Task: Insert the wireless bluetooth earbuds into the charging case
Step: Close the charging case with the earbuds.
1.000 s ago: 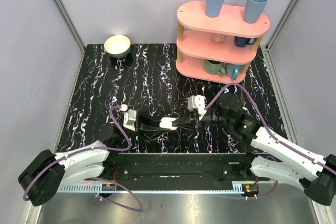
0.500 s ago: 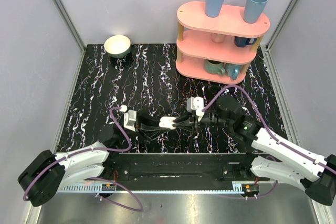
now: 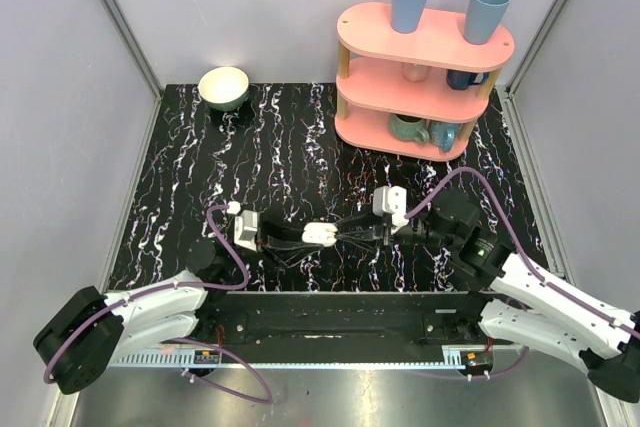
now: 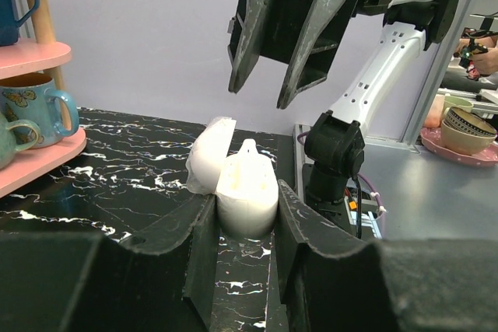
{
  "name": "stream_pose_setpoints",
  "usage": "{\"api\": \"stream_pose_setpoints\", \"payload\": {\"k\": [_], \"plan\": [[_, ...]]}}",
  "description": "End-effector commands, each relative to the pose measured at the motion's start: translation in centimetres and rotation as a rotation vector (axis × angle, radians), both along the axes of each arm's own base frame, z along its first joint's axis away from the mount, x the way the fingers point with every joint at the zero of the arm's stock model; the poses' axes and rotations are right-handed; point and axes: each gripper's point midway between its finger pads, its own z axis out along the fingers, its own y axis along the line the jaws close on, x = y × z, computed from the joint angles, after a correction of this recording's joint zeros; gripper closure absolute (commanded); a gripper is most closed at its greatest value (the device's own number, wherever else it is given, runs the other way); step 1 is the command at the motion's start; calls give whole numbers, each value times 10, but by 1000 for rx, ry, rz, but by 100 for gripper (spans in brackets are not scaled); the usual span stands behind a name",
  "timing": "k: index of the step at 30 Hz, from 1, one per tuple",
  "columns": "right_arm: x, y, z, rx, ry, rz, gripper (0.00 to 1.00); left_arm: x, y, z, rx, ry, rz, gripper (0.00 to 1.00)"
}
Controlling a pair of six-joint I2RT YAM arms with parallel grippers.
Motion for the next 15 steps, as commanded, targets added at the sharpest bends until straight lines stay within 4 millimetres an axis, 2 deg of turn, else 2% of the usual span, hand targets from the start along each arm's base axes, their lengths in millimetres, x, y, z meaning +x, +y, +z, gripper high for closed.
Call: {"api": "stream_pose_setpoints", "payload": {"k": [1, 8, 9, 11, 12, 13, 14, 15], "plan": [[6, -5, 24, 95, -45, -58, 63, -25, 24, 67, -252, -262, 6, 100], [43, -19, 34, 196, 37, -310, 56, -24, 24, 65, -242, -259, 8, 100], [47, -19, 33, 194, 52, -331, 53, -24, 24, 66, -244, -260, 9, 100], [58, -22, 30, 205, 127, -403, 40, -24, 24, 66, -244, -259, 11, 100], [65, -23, 35, 223, 181, -449, 39, -23, 24, 65, -240, -257, 14, 100], [71, -26, 28, 202, 249, -501, 39, -22, 24, 65, -240, -259, 17, 100], [84, -28, 35, 226, 315, -578, 38, -22, 23, 64, -236, -255, 17, 100], [89, -29, 34, 219, 353, -613, 32, -22, 23, 64, -235, -257, 15, 100]]}}
